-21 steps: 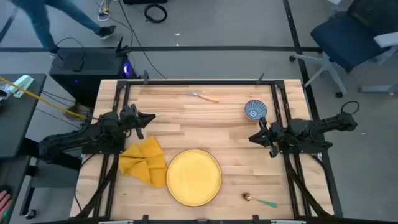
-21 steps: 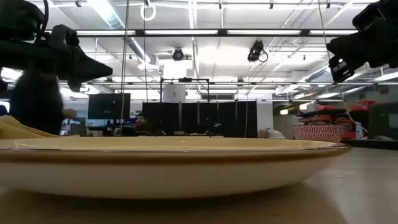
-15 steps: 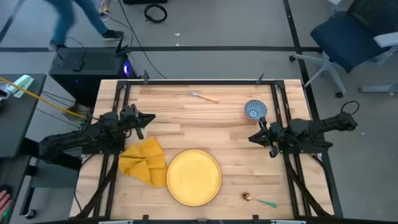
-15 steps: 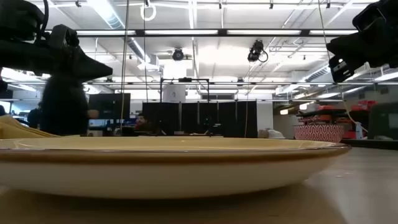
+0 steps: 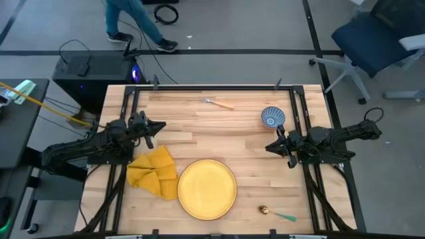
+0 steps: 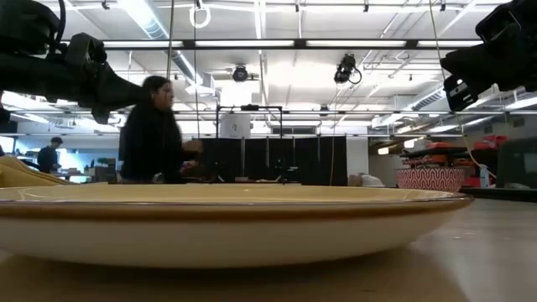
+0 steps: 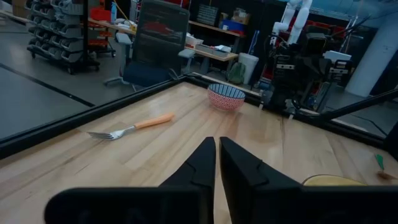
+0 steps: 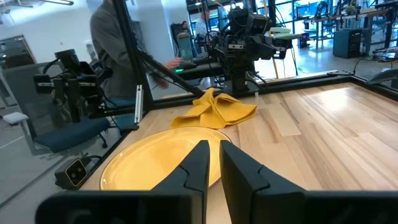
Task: Set table place
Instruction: Move the yellow plate to the middle of the table
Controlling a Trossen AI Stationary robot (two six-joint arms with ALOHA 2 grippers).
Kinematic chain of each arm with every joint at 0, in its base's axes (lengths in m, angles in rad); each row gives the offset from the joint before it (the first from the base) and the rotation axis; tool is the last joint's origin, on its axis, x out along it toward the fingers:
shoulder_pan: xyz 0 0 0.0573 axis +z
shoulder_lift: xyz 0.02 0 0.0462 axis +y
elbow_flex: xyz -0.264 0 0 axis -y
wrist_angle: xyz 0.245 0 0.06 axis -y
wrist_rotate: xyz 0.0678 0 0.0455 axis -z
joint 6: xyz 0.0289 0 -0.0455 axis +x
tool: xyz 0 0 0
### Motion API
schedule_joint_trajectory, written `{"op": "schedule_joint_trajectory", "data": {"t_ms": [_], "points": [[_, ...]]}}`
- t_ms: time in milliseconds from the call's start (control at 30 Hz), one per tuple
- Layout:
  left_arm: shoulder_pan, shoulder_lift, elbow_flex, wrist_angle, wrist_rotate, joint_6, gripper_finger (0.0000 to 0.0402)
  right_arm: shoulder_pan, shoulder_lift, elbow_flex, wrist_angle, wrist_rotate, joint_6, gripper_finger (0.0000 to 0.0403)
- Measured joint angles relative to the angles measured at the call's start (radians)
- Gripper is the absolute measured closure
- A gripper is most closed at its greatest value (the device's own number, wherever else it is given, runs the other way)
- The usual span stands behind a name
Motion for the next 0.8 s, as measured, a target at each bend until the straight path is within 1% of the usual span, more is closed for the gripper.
{"op": "schedule_joint_trajectory", "data": {"t_ms": [200,533,800], "points": [[0.0,0.0,0.0,0.0,0.0,0.0,0.0366,0.0,0.0,0.0,0.0,0.0,0.0,0.0357],[0.0,0.0,0.0,0.0,0.0,0.0,0.0376,0.0,0.0,0.0,0.0,0.0,0.0,0.0357],[0.0,0.0,0.0,0.0,0.0,0.0,0.0366,0.0,0.0,0.0,0.0,0.0,0.0,0.0357]]}}
